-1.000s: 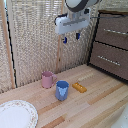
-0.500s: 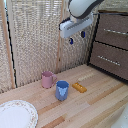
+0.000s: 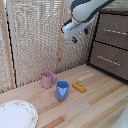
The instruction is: Propose to navigate your clamp on the clench of the first drawer. Use gentle force to register to the cabinet. Send posterior your swing mandate till over it lurks, a cup of pink essence. Fortify your grip after aiming concentric with the pink cup’s periphery. Manoeuvre the pink towards the cabinet's top. Drop your compression till the cup is resting inside.
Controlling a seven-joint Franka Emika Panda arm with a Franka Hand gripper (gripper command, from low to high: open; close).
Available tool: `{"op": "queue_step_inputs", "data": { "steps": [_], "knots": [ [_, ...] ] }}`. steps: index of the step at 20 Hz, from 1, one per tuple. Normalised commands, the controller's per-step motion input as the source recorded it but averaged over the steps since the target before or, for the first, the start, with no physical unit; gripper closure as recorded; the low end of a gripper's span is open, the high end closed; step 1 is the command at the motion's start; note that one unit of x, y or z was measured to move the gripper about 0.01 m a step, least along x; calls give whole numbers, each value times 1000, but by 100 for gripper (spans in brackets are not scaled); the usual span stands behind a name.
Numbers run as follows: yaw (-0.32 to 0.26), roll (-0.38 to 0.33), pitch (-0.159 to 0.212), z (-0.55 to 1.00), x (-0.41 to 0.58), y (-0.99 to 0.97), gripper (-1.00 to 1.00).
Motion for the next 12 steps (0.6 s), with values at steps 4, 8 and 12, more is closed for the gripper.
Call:
{"op": "queue_step_inputs", "data": {
  "steps": [4, 8, 12],
  "knots": [
    [44, -346, 4, 167, 15, -119, -100],
    [83, -374, 0, 10, -39, -205, -100],
    [116, -375, -2, 0, -163, -243, -100]
  ]
}}
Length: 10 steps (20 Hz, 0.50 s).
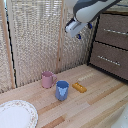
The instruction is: Propose to navigate your clamp on the clench of the first drawer. Use gentle force to register to the cabinet. Send posterior your swing mandate till over it lurks, a cup of pink essence. Fortify your grip after aiming concentric with the pink cup’s periphery. Manoeuvre the pink towards the cabinet's top. Drop your compression till the cup is resting inside.
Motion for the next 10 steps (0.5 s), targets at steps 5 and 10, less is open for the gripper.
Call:
{"op": "queue_step_inputs", "data": {
  "steps": [5, 10],
  "knots": [
    [132, -375, 0, 0, -219, -177, -100],
    [153, -375, 0, 0, -271, -86, -100]
  ]
}}
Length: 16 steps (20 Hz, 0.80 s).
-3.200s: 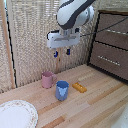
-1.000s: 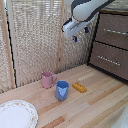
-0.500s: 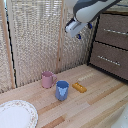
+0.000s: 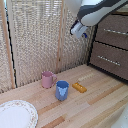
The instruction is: Propose to navigate your clamp on the clench of the first drawer. Use gentle force to register to the cabinet. Send posterior your swing mandate till over it lurks, a cup of pink essence. Fortify your grip after aiming concentric with the pink cup’s periphery. Manoeuvre the pink towards the cabinet's top. Drop your compression till the cup is resting inside.
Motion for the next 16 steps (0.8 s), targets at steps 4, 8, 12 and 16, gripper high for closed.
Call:
{"op": "queue_step_inputs", "data": {
  "steps": [4, 8, 12, 16],
  "knots": [
    [153, -375, 0, 0, -276, -82, -100],
    [131, -375, -3, -14, -376, -113, -100],
    [111, -312, -28, -176, -310, -150, -100],
    [103, -183, -43, -400, -133, -206, -100]
  ]
}}
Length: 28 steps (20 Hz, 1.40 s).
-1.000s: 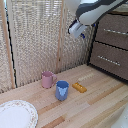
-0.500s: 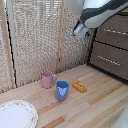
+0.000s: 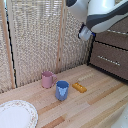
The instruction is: Propose to navigate your clamp on the clench of the first drawer. Use gentle force to register to the cabinet. Send posterior your swing mandate till over it lurks, a cup of pink essence. Fortify your grip after aiming concentric with the pink cup’s periphery. Manoeuvre the pink towards the cabinet's top. Drop your compression till the cup is resting inside.
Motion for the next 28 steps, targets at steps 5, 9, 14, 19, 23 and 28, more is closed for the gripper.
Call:
{"op": "queue_step_inputs", "data": {
  "steps": [5, 9, 14, 19, 23, 28],
  "knots": [
    [99, -162, -41, -350, -50, -258, -100],
    [67, -304, -43, 13, -186, -369, -100],
    [72, -355, -37, 3, -207, -417, -100],
    [105, -301, -4, -75, -42, -442, -100],
    [117, -226, 0, -189, -1, -544, -100],
    [109, -100, 0, -210, 0, -689, -100]
  ]
}}
